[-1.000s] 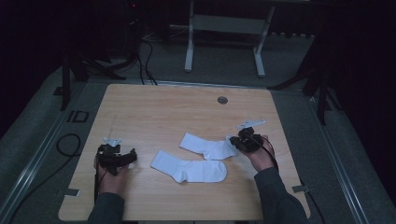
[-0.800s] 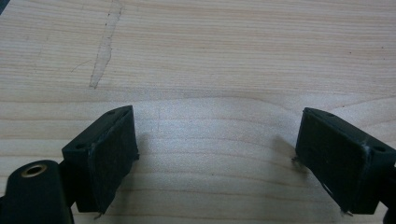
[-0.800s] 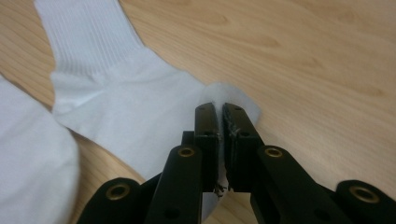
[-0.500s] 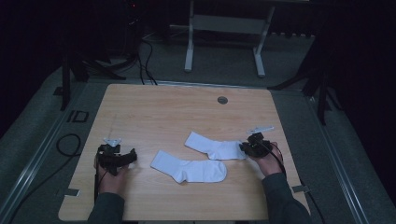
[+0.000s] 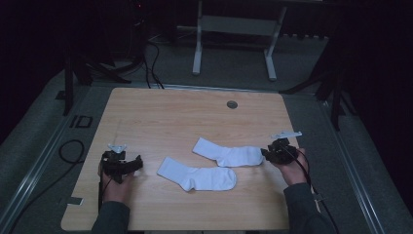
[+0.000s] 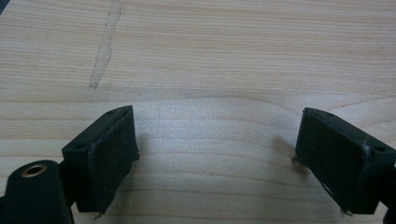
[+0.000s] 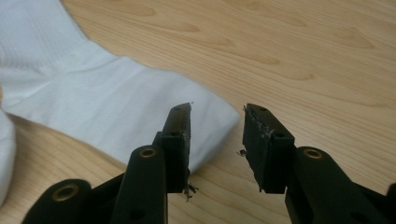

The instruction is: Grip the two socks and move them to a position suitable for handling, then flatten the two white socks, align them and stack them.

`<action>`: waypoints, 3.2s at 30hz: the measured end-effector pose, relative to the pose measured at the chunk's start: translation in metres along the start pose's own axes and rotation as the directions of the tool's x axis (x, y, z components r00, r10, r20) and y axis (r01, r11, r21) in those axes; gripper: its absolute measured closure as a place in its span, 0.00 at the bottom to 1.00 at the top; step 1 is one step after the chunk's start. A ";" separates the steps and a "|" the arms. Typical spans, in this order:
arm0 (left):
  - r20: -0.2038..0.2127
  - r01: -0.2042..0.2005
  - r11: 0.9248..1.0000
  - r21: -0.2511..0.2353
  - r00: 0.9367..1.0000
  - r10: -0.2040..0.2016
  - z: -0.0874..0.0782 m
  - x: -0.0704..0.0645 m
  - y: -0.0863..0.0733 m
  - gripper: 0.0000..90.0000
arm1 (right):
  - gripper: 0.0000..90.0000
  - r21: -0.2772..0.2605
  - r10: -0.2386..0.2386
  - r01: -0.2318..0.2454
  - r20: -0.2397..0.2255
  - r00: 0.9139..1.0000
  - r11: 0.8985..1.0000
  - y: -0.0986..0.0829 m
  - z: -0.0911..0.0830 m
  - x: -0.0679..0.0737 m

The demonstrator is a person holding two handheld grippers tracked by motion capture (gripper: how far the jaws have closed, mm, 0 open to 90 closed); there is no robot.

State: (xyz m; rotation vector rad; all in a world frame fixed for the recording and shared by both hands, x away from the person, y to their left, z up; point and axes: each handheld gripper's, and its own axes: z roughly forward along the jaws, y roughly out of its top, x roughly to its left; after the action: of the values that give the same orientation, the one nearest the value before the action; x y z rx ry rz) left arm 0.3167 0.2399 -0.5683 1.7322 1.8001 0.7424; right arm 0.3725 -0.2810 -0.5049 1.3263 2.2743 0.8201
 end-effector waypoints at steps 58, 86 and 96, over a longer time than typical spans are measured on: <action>0.000 0.000 1.000 0.000 1.000 0.000 0.000 0.000 0.000 0.14 | 0.66 0.034 -0.338 0.353 -0.218 0.915 0.935 0.070 0.079 0.122; 0.006 -0.007 1.000 0.001 1.000 0.007 0.000 -0.001 0.000 0.14 | 0.77 0.088 -0.307 0.348 -0.305 0.901 0.933 0.074 0.106 0.118; 0.005 -0.007 1.000 0.001 1.000 0.007 0.000 -0.001 0.000 0.15 | 0.92 0.074 -0.308 0.342 -0.289 0.906 0.937 0.072 0.105 0.117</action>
State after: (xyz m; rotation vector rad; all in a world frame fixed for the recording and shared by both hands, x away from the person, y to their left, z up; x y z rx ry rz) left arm 0.3164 0.2394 -0.5682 1.7401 1.7918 0.7393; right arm 0.4239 -0.1201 -0.5412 0.8792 2.7052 0.7952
